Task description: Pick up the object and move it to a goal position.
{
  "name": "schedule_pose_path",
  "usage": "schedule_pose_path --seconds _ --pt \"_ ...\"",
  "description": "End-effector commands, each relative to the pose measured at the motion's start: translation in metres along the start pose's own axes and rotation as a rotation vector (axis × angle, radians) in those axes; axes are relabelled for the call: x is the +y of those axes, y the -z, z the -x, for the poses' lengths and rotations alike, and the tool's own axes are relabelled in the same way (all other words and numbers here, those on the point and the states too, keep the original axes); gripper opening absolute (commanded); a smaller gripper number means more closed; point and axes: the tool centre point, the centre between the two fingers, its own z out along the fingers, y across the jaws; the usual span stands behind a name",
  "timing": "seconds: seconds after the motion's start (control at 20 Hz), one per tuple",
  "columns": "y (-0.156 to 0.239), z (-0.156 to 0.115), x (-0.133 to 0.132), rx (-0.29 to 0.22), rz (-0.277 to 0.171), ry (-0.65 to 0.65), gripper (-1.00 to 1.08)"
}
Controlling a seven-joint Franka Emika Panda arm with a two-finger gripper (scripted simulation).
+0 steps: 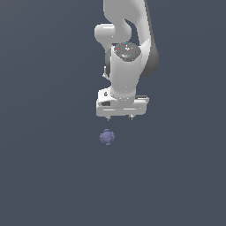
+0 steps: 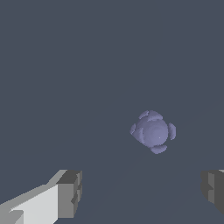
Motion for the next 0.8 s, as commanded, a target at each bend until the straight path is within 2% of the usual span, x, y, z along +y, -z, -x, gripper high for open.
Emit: schedule_pose_path --seconds 0.0,0.4,0.75 --pt "-0.002 0.000 0.001 -0.001 -0.001 -0.008 1.00" --pt "-0.018 -0.003 0.009 -0.003 -0.009 -0.110 1.00" --pt "-0.047 -0.007 0.026 -0.008 -0.017 -0.294 1.00"
